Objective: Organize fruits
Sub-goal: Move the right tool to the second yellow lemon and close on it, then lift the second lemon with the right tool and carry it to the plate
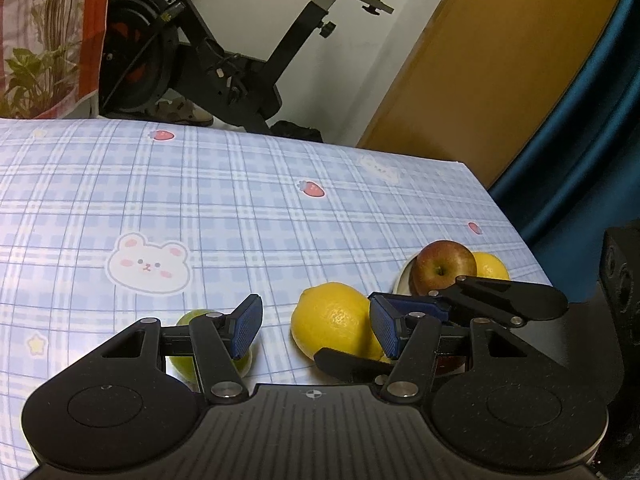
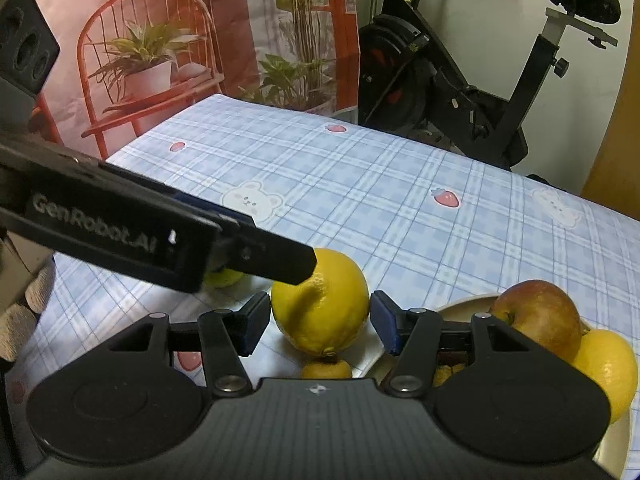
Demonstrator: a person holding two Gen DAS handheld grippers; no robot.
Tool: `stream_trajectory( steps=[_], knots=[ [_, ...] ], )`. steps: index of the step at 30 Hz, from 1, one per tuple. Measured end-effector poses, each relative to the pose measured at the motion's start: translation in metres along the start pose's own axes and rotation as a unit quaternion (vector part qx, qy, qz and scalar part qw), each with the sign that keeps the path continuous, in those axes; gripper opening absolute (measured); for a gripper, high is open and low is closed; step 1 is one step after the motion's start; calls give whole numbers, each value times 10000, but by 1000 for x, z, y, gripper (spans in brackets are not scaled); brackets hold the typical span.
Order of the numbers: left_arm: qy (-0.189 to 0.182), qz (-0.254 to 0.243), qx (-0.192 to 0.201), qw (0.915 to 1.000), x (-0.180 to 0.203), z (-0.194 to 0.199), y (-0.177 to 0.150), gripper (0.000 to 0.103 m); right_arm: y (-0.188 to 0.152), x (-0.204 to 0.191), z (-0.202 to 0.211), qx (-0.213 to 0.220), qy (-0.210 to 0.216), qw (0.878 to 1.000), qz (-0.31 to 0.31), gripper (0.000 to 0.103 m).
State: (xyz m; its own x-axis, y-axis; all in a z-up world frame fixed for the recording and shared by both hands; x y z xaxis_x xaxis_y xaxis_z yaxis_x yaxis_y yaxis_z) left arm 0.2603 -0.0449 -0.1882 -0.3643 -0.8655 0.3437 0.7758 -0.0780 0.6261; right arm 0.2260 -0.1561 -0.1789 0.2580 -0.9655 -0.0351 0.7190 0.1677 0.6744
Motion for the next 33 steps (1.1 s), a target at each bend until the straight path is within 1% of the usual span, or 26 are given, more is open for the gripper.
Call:
stream_trajectory(
  steps=[3,7,12,15,19,25,29,33],
  knots=[
    [-9,45,-34,10000,-2,-1,1,62,2,-1,1,50,35,10000,-5,58],
    [-132,79,-113,9998,-2,-6,-2,62,7,-5,3,137,111,9998,19,58],
    [-226,154,-125,9995,-4,-8,-5,60,9,-14,3,175,154,9996,170,58],
    [-318,208,-155,9992,-4,-9,-5,58,9,-12,1,173,160,9996,146,58],
    [-317,186,-145,9992,-3,-9,-6,58,6,-10,-3,32,143,9999,71,61],
    [-281,271,-111,9992,-7,-8,-5,61,0,-9,-9,-144,158,9998,-17,60],
    [-229,300,-113,9992,-5,-5,-8,60,-2,-11,-10,-174,199,9997,-1,59],
    [-336,410,-278,9982,-2,-6,-14,59,-2,-11,-10,-164,198,9997,28,59]
  ],
)
Point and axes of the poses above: each gripper's, at about its wrist camera, not at the fingertips, and z roughly against the way its jaws point, x to its right, y to its top, the point moved 5 cm from there along -z, roughly the way its jaws point
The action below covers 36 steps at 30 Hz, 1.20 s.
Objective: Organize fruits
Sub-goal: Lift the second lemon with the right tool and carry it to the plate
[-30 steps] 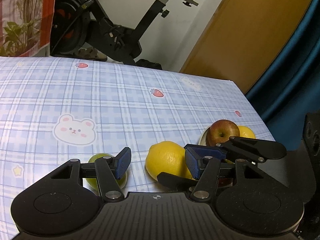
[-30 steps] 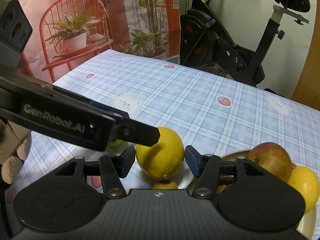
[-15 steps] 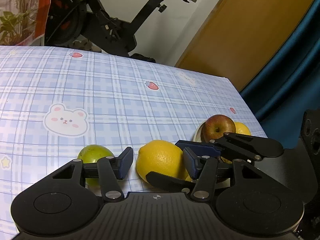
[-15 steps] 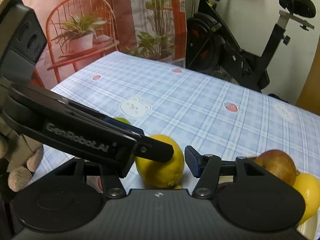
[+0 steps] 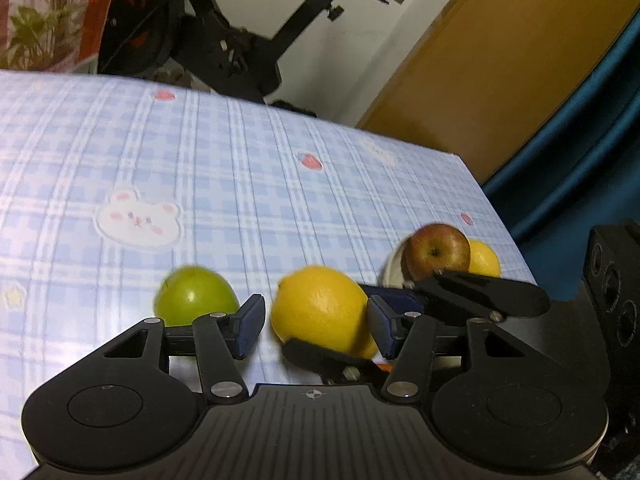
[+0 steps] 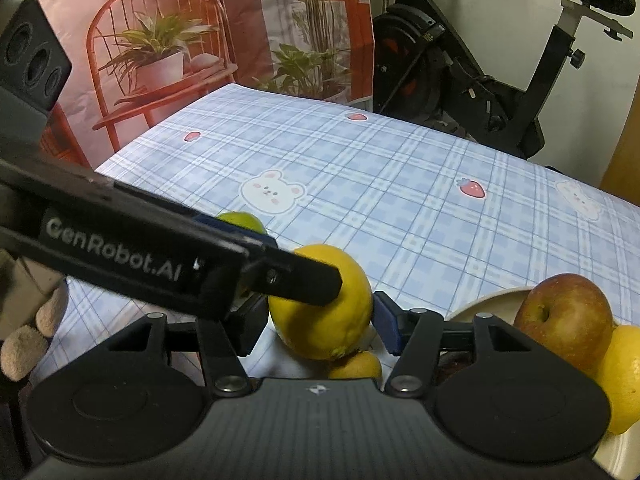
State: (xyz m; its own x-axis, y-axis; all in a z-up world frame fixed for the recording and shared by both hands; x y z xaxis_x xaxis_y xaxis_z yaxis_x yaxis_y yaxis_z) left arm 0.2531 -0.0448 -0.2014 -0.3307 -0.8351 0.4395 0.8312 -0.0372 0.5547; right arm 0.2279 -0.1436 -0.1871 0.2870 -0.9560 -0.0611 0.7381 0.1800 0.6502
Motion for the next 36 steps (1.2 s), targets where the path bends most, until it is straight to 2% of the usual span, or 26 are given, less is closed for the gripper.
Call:
stream_trajectory(
  steps=[11,16,20,28,36],
  knots=[
    [-79,271,6,9996,-5,-7,-2,60,-1,-1,-3,55,-43,10000,-15,59],
    [-15,114,65,9999,1,0,-5,59,0,-1,-1,74,-48,9999,-69,58],
    [-9,-26,214,9998,12,12,-3,58,-2,-1,11,307,-28,9993,-197,58],
    [-70,-374,453,9982,53,30,-1,58,-4,2,50,728,-81,9966,-385,58],
    [-113,-806,347,9961,108,21,-9,58,-24,21,92,1081,-205,9913,-720,58]
  ],
)
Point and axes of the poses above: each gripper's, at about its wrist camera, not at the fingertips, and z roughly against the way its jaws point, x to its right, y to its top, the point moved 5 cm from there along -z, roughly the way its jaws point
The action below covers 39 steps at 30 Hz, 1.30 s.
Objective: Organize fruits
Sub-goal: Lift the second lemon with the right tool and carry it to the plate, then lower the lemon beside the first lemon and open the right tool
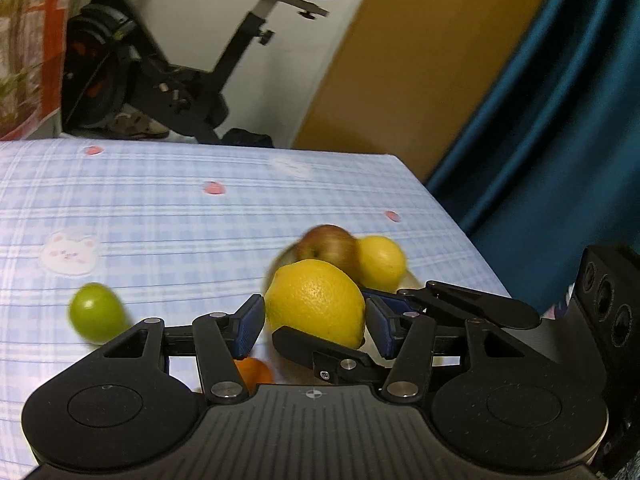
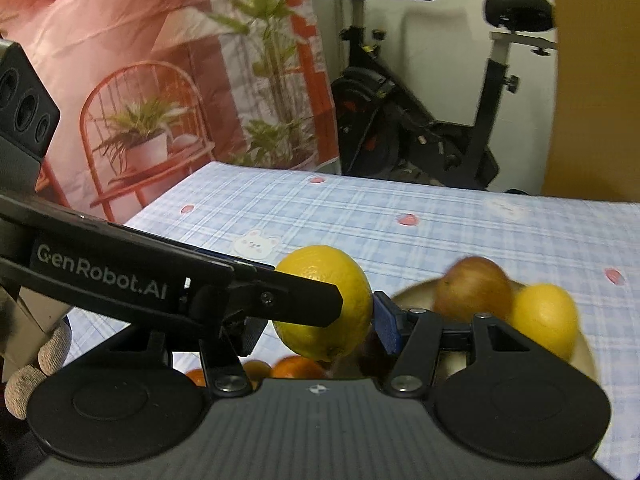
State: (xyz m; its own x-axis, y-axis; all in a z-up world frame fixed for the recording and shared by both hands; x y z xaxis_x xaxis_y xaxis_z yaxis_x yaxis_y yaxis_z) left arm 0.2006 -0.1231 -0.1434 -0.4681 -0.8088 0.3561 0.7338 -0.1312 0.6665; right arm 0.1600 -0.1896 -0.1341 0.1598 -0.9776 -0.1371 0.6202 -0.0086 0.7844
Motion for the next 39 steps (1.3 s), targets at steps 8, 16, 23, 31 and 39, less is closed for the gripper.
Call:
stream_trajectory(
  steps=[8,16,23,31,39],
  knots=[
    [-124,-381,-160,9991,52,-26,-2,58,-15,47,42,213,-202,9984,-480,58],
    [-237,-538,-510,9970,81,-71,-16,57,-40,94,64,194,-439,9949,-887,58],
    [-227,-637,-787,9946,89,-107,-15,58,-58,122,61,35,-607,9929,-1023,58],
    [-166,-631,-859,9942,91,-119,-17,58,-56,126,53,-24,-729,9940,-810,58],
    [-215,-639,-861,9940,95,-121,-17,58,-54,125,52,-6,-893,9941,-623,59]
  ],
)
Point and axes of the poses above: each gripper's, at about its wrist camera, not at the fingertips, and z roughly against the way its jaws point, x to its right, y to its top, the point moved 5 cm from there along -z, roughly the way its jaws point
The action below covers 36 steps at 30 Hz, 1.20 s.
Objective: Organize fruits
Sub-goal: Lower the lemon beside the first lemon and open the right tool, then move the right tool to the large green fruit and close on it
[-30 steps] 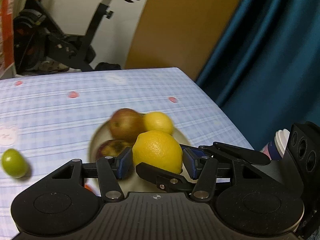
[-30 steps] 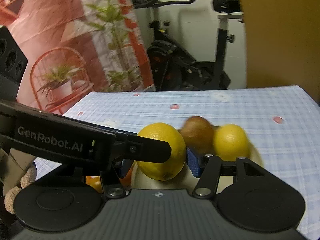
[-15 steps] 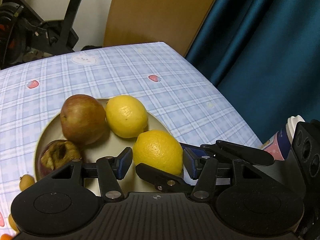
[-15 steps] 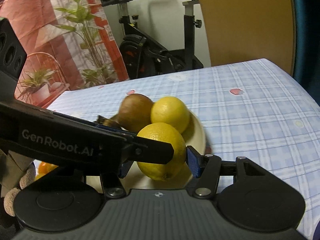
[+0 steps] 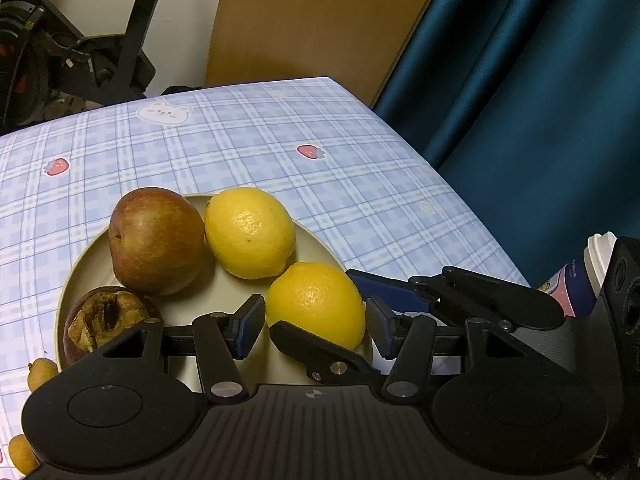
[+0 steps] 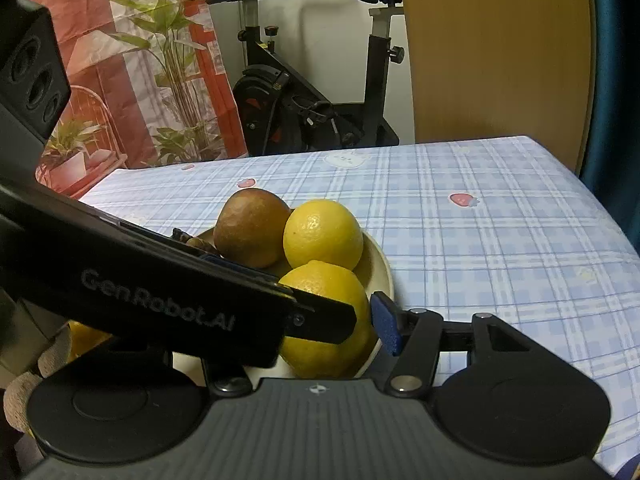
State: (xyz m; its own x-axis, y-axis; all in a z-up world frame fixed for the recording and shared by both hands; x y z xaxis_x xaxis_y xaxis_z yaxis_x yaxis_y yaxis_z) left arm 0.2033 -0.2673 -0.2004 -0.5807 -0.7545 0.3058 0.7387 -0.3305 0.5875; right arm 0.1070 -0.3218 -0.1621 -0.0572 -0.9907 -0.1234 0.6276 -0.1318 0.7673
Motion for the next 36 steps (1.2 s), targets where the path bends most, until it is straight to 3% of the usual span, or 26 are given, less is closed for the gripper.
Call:
stream_trajectory(
  steps=[6,11,20,23,31,36],
  knots=[
    [153,22,151,9998,-7,20,1,60,1,-1,3,12,-157,9999,69,62],
    [417,203,595,9972,-30,64,-3,69,2,2,6,16,-383,9993,14,65],
    [1330,507,1402,9798,-86,151,-20,73,5,-6,9,-8,-662,9978,20,66],
    [1503,543,1519,9754,-96,170,-26,75,9,-12,14,102,-607,9981,-69,71],
    [1783,827,1572,9678,-123,200,-55,78,16,-45,31,342,-139,9985,-406,71],
    [1962,687,1471,9670,-127,207,-66,78,11,-74,38,503,183,9972,-513,71]
  ],
)
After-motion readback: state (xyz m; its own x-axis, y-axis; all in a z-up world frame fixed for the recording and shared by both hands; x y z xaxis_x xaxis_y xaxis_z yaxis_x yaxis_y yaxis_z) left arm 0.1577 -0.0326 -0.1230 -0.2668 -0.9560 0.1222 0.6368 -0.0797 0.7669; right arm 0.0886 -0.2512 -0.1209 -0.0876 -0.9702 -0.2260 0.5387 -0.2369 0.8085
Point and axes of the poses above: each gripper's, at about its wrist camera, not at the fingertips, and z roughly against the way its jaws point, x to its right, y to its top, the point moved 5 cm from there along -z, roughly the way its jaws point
